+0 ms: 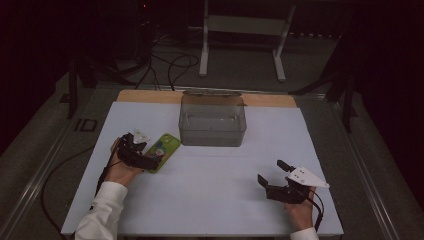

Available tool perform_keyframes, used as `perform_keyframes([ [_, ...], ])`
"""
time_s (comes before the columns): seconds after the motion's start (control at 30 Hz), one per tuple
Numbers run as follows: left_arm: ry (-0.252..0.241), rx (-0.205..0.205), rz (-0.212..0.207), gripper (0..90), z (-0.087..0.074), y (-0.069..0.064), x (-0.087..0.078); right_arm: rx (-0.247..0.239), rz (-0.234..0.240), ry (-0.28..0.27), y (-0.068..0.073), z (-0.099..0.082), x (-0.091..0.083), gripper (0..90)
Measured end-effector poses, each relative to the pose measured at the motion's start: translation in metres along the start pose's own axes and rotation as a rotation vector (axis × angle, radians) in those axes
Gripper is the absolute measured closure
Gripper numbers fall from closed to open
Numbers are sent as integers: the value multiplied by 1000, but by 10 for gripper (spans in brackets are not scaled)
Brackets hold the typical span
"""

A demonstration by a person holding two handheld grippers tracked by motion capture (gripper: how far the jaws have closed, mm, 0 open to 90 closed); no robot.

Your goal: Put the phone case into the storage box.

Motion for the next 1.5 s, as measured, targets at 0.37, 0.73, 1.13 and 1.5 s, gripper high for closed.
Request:
perform_keyframes([
  [0.37, 88, 22, -13, 10, 1, 1, 13, 4, 0, 2, -1, 0, 0, 93],
  [0.73, 192, 12, -41, 30, -1, -3, 26, 4, -3, 4, -1, 0, 0, 93],
  [1.13, 253, -20, -63, 87, -5, -3, 34, 5, -5, 8, -1, -1, 0, 93],
  [1.5, 311, -43, -82, 147, -10, -6, 44, 4, -12, 12, -2, -1, 1, 93],
])
Point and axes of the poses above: each handheld gripper's, and its own axes: x roughly forward along the jaws, z roughly out of its top, y roughly to its left, the point moved 7 cm from there along x, roughly forward along the jaws, and after that the axes turned 2 degrees about z, right-handed, at the moved point
